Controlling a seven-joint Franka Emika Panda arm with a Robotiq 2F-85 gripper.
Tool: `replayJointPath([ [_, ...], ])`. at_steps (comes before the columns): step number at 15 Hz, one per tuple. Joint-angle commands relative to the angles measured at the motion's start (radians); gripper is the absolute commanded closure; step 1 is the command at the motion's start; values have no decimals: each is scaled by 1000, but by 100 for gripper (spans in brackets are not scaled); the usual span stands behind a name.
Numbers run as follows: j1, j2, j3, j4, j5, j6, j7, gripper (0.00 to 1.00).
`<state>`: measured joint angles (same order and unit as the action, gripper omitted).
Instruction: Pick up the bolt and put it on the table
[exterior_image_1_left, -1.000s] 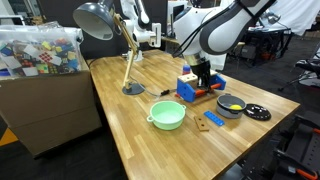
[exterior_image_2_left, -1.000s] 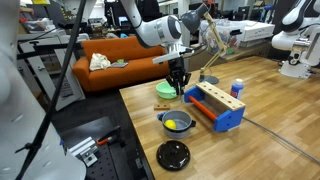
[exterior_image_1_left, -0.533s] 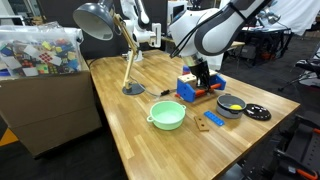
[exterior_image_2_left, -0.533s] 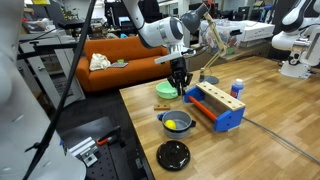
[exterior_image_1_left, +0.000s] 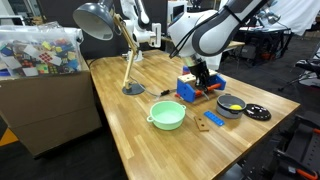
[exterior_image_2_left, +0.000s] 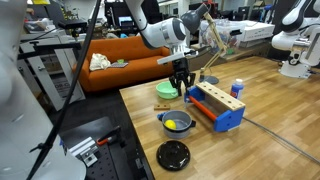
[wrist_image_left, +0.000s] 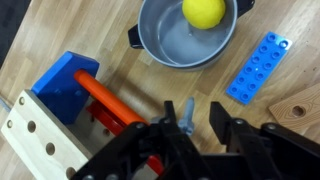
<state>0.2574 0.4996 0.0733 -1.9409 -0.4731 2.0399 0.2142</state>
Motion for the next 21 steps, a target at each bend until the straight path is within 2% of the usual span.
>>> replayJointPath([
  [1,10,3,-10,28,-8,-30,-20,26],
  [5,-15,-32,-11,18,21,-11,-33,1],
  [10,-75,-156,-17,-38,115,20,-35,0],
  [14,-115,-303,-21,-90,216,6,-26,0],
  [15,-103,-238,-21,-32,178,-4,-23,0],
  [17,-115,-294,-19,-66,196,-5,-23,0],
  [21,-114,-296,-18,-84,198,-2,-21,0],
])
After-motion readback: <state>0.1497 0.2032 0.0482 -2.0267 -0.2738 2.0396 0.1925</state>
